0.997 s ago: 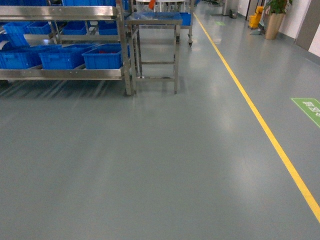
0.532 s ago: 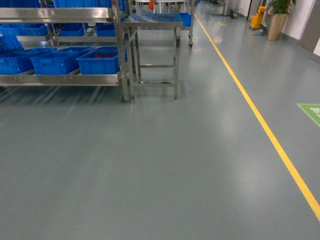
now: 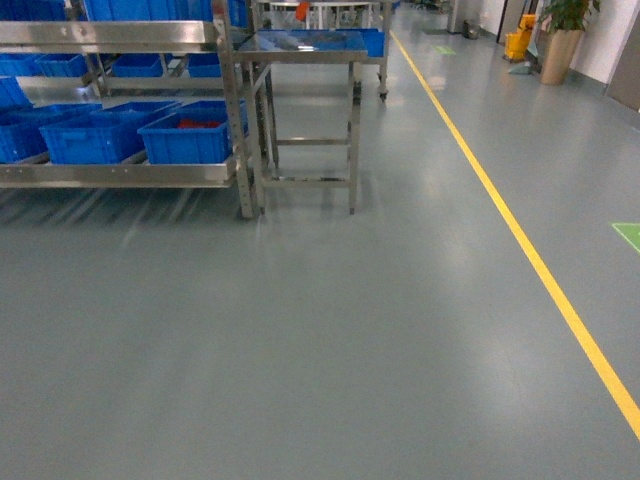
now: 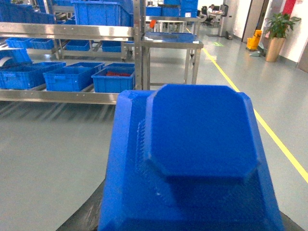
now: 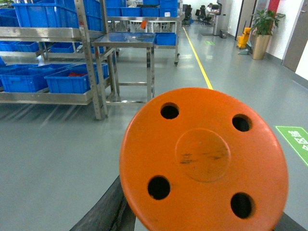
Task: Sort blue parts and orange caps into right shelf containers
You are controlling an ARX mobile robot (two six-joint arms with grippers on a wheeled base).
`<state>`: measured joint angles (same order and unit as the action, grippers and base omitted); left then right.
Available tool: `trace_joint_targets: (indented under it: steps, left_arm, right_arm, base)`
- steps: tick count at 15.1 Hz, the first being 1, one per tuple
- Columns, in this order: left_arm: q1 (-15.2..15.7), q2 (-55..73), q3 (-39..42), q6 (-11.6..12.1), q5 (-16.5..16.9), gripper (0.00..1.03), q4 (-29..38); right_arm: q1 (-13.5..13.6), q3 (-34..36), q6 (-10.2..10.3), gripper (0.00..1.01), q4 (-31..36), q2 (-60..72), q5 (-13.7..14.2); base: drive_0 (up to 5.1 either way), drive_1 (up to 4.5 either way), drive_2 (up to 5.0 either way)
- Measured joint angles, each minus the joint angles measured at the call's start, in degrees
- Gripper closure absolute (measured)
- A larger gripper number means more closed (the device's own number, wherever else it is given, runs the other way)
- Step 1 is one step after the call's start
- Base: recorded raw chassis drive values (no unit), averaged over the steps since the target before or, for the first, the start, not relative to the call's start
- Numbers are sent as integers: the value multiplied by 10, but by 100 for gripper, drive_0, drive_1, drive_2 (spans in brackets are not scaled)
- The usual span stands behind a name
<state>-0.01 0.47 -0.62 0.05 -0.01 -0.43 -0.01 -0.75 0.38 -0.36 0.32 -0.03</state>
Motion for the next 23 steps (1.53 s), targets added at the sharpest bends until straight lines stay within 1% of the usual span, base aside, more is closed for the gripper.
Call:
trace_joint_targets:
  steps: [23]
  left_arm:
    - [0, 0, 0, 0, 0, 60, 0]
  right_arm:
    - [0, 0, 0, 58, 0, 0, 0]
  base:
    - [-1, 430, -433]
